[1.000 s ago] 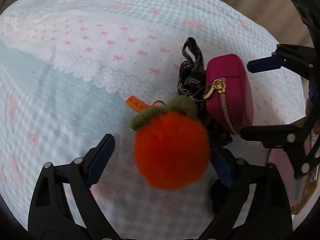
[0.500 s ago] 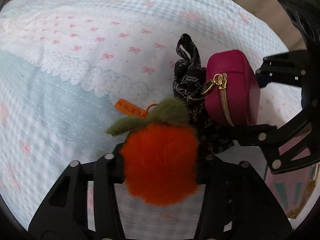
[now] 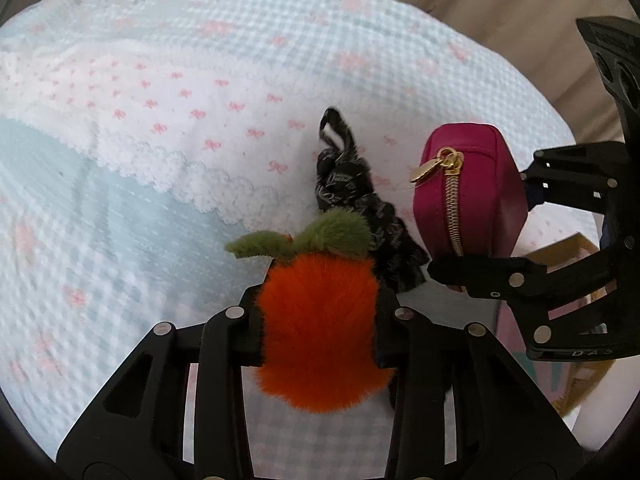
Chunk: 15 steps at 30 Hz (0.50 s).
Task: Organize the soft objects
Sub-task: 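Grasp orange pompom with left tool while right tool grasps pink pouch, then carry pompom and pouch over the box with both tools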
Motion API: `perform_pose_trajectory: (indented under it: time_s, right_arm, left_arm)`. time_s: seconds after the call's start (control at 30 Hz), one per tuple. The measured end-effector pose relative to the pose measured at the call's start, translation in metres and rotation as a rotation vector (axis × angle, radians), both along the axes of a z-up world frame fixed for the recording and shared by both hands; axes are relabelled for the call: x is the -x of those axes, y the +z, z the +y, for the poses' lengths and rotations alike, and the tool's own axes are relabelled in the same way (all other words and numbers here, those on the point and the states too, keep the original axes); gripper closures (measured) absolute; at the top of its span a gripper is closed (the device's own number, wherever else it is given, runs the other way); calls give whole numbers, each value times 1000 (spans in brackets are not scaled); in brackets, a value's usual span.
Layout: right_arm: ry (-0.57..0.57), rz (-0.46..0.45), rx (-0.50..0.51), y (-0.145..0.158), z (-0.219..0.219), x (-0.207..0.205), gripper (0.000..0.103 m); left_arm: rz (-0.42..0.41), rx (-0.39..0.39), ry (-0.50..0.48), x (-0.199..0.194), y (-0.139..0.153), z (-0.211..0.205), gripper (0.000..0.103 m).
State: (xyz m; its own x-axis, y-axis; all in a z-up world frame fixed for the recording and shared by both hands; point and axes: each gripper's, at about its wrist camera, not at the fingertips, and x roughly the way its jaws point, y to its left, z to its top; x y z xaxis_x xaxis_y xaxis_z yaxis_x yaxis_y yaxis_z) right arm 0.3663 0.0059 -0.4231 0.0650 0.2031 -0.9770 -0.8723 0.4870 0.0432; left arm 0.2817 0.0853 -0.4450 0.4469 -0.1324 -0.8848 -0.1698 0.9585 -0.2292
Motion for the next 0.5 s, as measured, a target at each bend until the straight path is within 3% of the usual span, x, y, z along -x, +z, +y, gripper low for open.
perform_pose_trajectory:
  time_s: [0.23,0.5]
  right_arm:
    - [-165,-45,-69,63,-16,27,62]
    - [-587,-128,-214,162,-48,89,62]
  left_arm:
    - [-56,6,-23,32,59,3,72]
    - [-124,25,-112,58,150,-1,72]
